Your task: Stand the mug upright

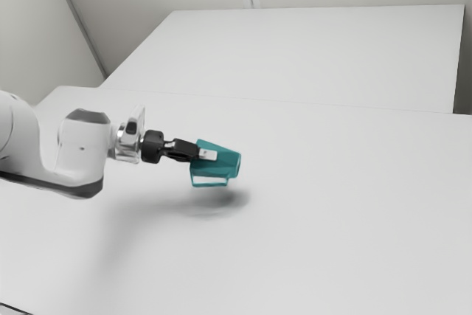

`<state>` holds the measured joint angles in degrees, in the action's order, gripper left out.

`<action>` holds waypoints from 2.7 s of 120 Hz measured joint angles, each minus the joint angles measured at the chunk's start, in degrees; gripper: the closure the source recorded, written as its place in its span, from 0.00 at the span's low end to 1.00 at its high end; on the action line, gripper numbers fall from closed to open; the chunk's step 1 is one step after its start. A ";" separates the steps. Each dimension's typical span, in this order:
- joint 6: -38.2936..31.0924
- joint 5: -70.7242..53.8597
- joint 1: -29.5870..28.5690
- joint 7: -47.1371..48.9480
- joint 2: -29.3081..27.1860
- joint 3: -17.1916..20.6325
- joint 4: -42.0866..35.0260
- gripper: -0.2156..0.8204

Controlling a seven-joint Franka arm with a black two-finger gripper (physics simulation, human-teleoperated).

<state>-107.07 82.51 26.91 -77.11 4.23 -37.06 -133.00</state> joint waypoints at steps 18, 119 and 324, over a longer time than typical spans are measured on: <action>-6.95 -4.84 0.31 1.60 -3.86 3.50 0.06 0.96; -26.85 -68.43 -1.50 33.11 -8.60 10.58 1.29 0.97; -28.09 -75.78 -1.54 52.44 -5.24 11.09 7.44 0.55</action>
<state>-135.16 6.73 25.37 -24.67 -1.01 -25.97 -125.55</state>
